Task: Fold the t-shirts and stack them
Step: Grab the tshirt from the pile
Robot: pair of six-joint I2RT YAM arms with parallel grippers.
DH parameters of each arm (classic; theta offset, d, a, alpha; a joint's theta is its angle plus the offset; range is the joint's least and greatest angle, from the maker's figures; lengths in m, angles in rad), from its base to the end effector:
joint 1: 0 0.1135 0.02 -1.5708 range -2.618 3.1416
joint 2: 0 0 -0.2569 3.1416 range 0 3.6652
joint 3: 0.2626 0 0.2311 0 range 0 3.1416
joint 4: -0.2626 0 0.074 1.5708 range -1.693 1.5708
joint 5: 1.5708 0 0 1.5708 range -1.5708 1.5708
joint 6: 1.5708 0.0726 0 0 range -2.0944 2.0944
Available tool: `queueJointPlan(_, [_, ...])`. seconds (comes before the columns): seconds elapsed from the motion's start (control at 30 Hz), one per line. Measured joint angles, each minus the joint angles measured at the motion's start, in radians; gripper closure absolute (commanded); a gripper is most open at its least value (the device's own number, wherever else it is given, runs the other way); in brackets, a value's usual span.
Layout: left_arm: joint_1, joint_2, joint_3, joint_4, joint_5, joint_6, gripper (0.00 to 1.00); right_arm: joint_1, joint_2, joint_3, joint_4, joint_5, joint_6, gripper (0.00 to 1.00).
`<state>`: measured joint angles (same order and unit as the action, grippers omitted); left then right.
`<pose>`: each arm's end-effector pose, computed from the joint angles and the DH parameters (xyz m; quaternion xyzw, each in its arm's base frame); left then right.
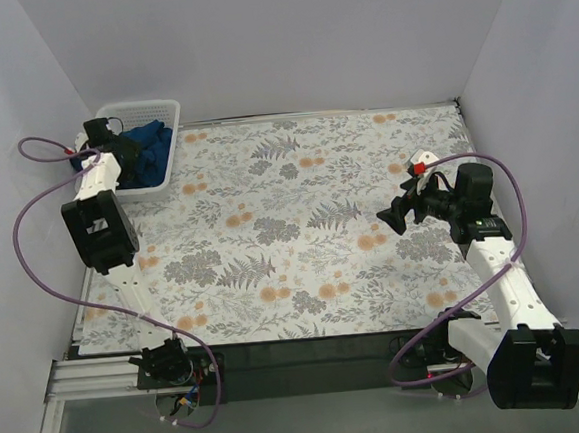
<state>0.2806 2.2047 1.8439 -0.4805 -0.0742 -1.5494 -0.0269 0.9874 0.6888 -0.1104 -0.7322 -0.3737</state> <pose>0.4787 0.1436 0.1887 -0.7480 0.5588 -0.1834 0.3076 0.2281 0.0424 0.2687 -0.3282 0.7350 0.1913 0.5617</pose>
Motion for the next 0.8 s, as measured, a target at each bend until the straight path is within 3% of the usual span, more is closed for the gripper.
queueJointPlan(0.03, [0.0, 0.013, 0.014, -0.005, -0.007, -0.001, 0.44, 0.0, 0.003, 0.0, 0.0, 0.0, 0.0, 0.02])
queueJointPlan(0.17, [0.0, 0.059, 0.088, -0.013, -0.025, 0.003, 0.86, 0.0, 0.006, 0.0, -0.003, 0.003, 0.0, 0.02])
queueJointPlan(0.23, [0.0, 0.063, 0.102, -0.013, -0.023, 0.013, 0.98, 0.0, 0.008, 0.0, -0.003, 0.004, 0.0, 0.02])
queueJointPlan(0.53, [-0.008, -0.001, 0.117, 0.032, 0.077, 0.084, 1.0, 0.0, 0.015, 0.0, -0.006, 0.015, -0.001, 0.02])
queueJointPlan(0.8, [-0.037, -0.319, 0.106, 0.181, 0.248, 0.093, 1.0, -0.001, 0.021, 0.0, -0.007, 0.019, -0.008, 0.02])
